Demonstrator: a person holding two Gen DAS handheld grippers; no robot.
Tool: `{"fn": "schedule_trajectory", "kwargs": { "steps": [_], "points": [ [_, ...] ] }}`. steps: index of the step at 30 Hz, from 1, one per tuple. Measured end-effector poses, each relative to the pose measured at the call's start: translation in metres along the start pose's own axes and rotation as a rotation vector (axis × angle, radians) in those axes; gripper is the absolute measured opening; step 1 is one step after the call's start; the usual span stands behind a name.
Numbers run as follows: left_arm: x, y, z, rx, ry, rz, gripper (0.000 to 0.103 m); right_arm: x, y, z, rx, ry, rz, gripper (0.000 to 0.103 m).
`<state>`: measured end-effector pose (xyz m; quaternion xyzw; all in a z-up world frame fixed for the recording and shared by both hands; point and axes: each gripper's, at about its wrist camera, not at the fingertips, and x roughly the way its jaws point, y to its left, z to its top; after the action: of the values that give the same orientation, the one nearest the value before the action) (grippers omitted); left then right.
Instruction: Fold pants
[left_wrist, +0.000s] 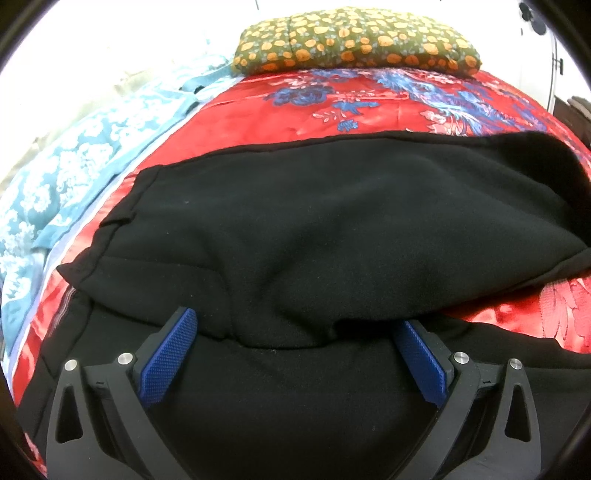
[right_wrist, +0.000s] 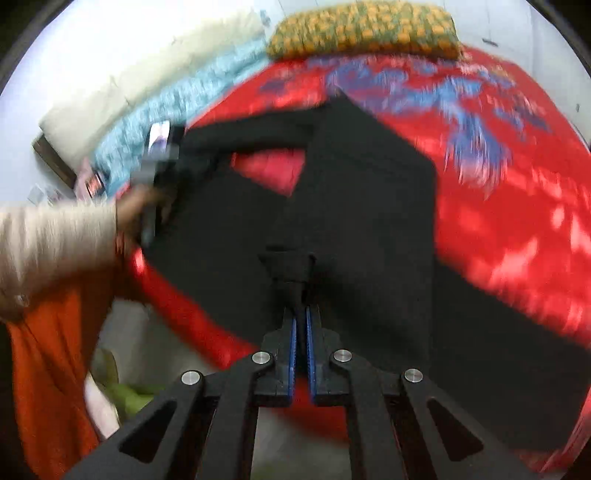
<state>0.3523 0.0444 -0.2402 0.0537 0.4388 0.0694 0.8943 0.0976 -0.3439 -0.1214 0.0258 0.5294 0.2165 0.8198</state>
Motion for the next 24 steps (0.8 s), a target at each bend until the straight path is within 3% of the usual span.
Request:
{"fn": "schedule_trajectory", "kwargs": {
  "steps": [2, 3, 5, 6, 7, 10, 13, 16, 19, 22, 24],
  "points": [
    [0.000, 0.002, 0.002, -0.005, 0.020, -0.011, 0.103, 0.011, 0.020, -0.025, -0.028, 0.081, -0.124, 0.021],
    [0.000, 0.003, 0.004, -0.004, 0.039, -0.016, 0.103, 0.012, 0.032, -0.027, -0.084, 0.091, -0.213, 0.044],
    [-0.004, 0.007, 0.010, 0.006, 0.115, -0.045, 0.102, -0.001, 0.052, -0.024, -0.158, 0.023, -0.303, 0.083],
    [-0.008, 0.011, 0.014, -0.006, 0.153, -0.073, 0.102, -0.012, 0.064, -0.021, -0.189, -0.048, -0.347, 0.096],
    [-0.015, 0.017, 0.014, -0.035, 0.175, -0.108, 0.102, -0.018, 0.069, -0.018, -0.203, -0.083, -0.373, 0.102],
    [-0.055, 0.033, 0.005, -0.117, 0.122, -0.189, 0.102, -0.030, 0.089, -0.001, -0.256, -0.174, -0.448, 0.102],
    [-0.093, 0.038, -0.016, -0.127, 0.078, -0.226, 0.102, -0.028, 0.101, 0.013, -0.223, -0.244, -0.480, 0.103],
    [-0.122, 0.033, -0.050, -0.119, 0.035, -0.256, 0.102, -0.017, 0.114, 0.021, -0.084, -0.298, -0.403, 0.103],
    [-0.129, 0.026, -0.072, -0.079, 0.008, -0.254, 0.102, 0.008, 0.118, 0.017, 0.023, -0.284, -0.303, 0.103],
    [-0.123, 0.013, -0.077, 0.034, -0.003, -0.253, 0.102, 0.020, 0.122, 0.009, 0.046, -0.264, -0.277, 0.103],
    [-0.124, 0.009, -0.077, 0.058, -0.032, -0.231, 0.102, 0.021, 0.123, -0.001, 0.028, -0.267, -0.301, 0.103]
  ]
}}
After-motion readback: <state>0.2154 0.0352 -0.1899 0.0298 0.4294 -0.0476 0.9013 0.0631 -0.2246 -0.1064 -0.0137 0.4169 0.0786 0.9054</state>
